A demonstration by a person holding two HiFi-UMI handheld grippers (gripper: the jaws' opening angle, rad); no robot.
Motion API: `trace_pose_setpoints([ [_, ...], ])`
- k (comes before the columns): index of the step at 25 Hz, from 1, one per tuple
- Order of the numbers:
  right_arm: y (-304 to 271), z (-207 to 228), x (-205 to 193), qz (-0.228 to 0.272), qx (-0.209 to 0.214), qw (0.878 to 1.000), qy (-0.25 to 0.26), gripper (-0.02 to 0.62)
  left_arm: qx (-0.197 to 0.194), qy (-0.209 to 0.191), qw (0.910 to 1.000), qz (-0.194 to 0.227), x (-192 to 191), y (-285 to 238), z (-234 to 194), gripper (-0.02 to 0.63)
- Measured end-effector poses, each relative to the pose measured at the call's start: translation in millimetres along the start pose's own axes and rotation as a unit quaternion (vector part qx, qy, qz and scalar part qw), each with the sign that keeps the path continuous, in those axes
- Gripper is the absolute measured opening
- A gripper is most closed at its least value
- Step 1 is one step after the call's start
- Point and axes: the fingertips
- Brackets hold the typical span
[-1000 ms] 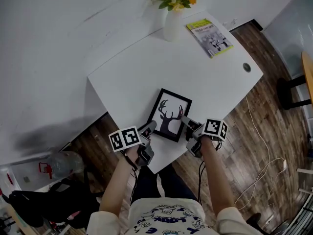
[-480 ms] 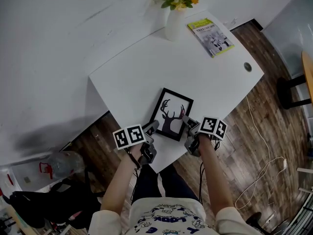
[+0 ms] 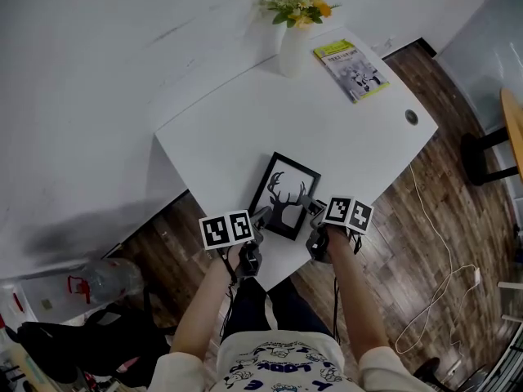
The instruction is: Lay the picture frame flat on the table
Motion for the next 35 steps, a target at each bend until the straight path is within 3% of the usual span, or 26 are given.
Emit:
trace_pose_setpoints([
  [8, -3, 2, -15, 0.001, -0.074, 0.995, 0.071, 0.193, 0.043, -0.060, 0.9969, -0.026, -5, 1, -2, 0.308],
  [11, -2, 6, -15, 0.001, -0.112, 0.989, 0.102, 0.135, 0.058, -0.080, 0.9945, -0.033, -8, 5, -5, 0.308],
  [15, -1, 8, -15, 0.005, -0.121, 0.987, 0.107, 0.127, 0.068, -0.098, 0.9926, -0.025, -4, 17, -11, 0.308],
  [19, 3, 3, -12, 0.021, -0.099, 0.989, 0.109, 0.130, 0.059, -0.085, 0.9945, 0.014, 10, 37, -11, 0.308],
  [23, 25, -18, 7, 0.086, -0.056, 0.989, 0.102, 0.136, 0.051, -0.090, 0.9896, 0.099, 44, 69, 4, 0.307],
  [26, 57, -42, 34, 0.157, -0.015, 0.982, 0.102, 0.135, 0.053, -0.125, 0.9743, 0.179, 78, 100, 27, 0.286],
  [27, 71, -51, 45, 0.185, 0.000, 0.977, 0.107, 0.135, 0.055, -0.141, 0.9667, 0.206, 89, 113, 36, 0.222],
  [28, 87, -61, 55, 0.213, 0.014, 0.970, 0.114, 0.135, 0.058, -0.160, 0.9578, 0.231, 99, 126, 46, 0.164],
  [32, 151, -97, 80, 0.299, 0.025, 0.938, 0.172, 0.126, 0.085, -0.244, 0.9142, 0.312, 129, 180, 85, 0.129],
  [35, 193, -118, 90, 0.351, 0.013, 0.909, 0.224, 0.103, 0.098, -0.281, 0.8848, 0.359, 141, 214, 111, 0.113],
])
Point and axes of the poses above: the fingertips, and each gripper's own axes: y backward along the fingers, z to its right, x out of its top, and after that the axes turned 1 degree about -z, right-handed
